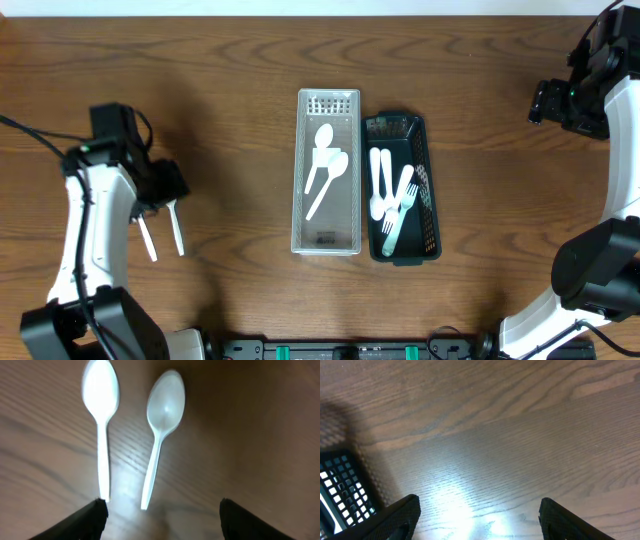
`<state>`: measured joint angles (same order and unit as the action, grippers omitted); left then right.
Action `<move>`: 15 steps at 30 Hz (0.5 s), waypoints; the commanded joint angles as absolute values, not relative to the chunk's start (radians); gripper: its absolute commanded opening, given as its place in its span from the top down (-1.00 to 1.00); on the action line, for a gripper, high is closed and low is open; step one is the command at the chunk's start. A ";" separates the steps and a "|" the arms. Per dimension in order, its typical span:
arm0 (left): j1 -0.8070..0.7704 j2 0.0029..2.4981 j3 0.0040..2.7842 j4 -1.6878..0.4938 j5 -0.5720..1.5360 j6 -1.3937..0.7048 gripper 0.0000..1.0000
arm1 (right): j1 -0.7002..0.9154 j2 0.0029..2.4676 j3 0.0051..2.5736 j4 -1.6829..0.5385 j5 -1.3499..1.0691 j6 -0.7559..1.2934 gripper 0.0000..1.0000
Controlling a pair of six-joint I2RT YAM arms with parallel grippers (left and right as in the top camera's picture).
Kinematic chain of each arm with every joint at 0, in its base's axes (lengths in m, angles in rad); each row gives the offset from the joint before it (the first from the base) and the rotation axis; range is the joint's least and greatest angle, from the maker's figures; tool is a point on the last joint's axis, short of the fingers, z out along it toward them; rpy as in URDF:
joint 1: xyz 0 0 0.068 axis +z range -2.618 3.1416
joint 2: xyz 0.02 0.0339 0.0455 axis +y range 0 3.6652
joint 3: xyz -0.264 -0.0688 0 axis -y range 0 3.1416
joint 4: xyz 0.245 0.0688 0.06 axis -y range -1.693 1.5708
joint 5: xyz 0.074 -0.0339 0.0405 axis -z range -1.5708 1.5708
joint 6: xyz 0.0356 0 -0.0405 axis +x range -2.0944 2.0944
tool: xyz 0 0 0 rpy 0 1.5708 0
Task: Pack container
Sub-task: 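Move the left gripper back and grasp a third white spoon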
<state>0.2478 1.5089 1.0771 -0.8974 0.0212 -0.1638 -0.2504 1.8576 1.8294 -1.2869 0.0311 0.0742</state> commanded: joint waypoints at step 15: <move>0.252 1.733 0.973 -0.696 0.042 -0.128 -0.47 | -0.255 1.859 1.825 -1.296 0.014 0.063 -0.58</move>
<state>0.2478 1.7035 0.9741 -0.7048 0.0448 -0.1486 -0.2504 1.8576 1.8294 -1.2938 0.0185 0.0742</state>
